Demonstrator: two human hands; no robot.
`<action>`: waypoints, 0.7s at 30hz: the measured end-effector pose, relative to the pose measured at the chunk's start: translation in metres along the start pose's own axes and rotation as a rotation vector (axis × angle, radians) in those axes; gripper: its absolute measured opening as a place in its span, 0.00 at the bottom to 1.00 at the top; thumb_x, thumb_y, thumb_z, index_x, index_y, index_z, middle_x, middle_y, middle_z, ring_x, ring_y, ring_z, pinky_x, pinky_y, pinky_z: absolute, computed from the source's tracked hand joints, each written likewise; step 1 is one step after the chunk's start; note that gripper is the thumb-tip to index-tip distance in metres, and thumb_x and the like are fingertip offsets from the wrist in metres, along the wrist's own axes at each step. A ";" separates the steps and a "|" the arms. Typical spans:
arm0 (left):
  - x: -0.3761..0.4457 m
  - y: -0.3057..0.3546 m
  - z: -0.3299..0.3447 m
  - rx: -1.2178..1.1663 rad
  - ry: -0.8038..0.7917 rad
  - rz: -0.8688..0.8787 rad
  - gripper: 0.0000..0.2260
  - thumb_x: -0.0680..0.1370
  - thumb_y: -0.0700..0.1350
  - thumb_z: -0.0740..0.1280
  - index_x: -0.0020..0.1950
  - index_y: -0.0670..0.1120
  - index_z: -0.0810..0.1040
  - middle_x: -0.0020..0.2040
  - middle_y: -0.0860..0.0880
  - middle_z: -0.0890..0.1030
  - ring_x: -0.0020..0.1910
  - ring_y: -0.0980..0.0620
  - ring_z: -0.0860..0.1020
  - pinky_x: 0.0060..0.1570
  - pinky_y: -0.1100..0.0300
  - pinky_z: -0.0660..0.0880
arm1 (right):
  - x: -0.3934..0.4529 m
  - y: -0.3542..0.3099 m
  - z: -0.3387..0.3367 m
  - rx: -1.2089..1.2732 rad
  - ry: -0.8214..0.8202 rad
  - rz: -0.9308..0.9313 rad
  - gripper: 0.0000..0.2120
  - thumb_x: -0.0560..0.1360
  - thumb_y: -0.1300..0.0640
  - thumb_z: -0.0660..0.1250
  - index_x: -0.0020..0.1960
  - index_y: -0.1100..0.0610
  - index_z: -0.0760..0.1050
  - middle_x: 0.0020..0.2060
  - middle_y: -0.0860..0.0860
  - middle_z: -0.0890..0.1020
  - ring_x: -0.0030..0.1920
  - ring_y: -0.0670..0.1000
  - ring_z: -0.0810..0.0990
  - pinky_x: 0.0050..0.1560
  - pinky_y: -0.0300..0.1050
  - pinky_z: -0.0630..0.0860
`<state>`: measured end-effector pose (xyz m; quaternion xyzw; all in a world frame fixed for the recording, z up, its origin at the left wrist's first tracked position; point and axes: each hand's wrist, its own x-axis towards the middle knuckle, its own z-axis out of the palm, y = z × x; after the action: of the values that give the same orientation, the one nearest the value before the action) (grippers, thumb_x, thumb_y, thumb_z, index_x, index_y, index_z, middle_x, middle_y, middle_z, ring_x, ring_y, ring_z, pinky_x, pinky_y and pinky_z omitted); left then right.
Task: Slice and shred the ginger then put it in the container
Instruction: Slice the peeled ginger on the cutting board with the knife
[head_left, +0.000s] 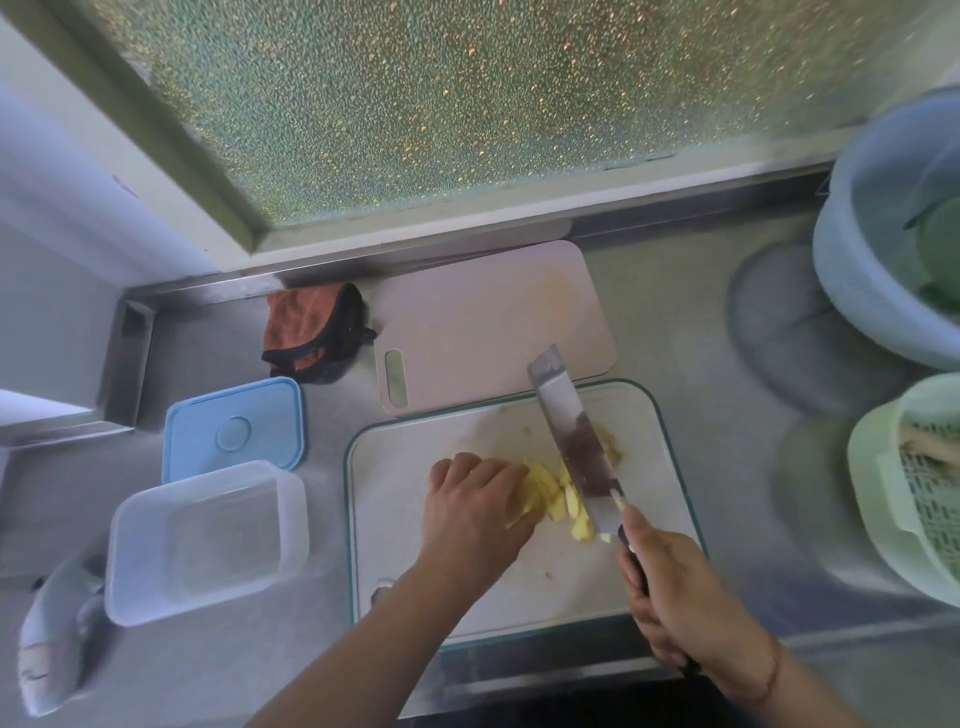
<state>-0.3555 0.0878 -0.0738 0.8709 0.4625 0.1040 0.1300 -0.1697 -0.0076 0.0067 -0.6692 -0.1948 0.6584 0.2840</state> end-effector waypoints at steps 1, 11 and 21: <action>0.001 0.001 0.001 0.000 0.009 -0.004 0.17 0.69 0.59 0.79 0.52 0.52 0.85 0.51 0.55 0.85 0.49 0.48 0.80 0.51 0.48 0.78 | -0.001 0.000 0.000 0.007 0.000 0.003 0.25 0.73 0.33 0.53 0.32 0.55 0.61 0.22 0.53 0.58 0.19 0.48 0.55 0.24 0.37 0.55; 0.004 0.009 0.008 -0.117 0.023 0.065 0.18 0.74 0.61 0.70 0.57 0.53 0.83 0.54 0.54 0.83 0.52 0.49 0.78 0.52 0.51 0.75 | -0.001 0.000 -0.015 0.022 0.069 -0.019 0.26 0.72 0.32 0.53 0.32 0.55 0.61 0.22 0.54 0.58 0.20 0.46 0.55 0.24 0.35 0.55; 0.036 -0.065 -0.027 -0.303 -0.074 0.099 0.13 0.70 0.32 0.78 0.48 0.49 0.89 0.48 0.50 0.84 0.44 0.49 0.82 0.46 0.55 0.80 | -0.008 -0.001 -0.015 0.024 0.051 -0.035 0.27 0.73 0.34 0.54 0.33 0.58 0.61 0.24 0.55 0.57 0.21 0.47 0.55 0.24 0.38 0.55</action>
<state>-0.3951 0.1562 -0.0670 0.8663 0.3928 0.1465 0.2716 -0.1551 -0.0137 0.0128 -0.6788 -0.1910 0.6385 0.3083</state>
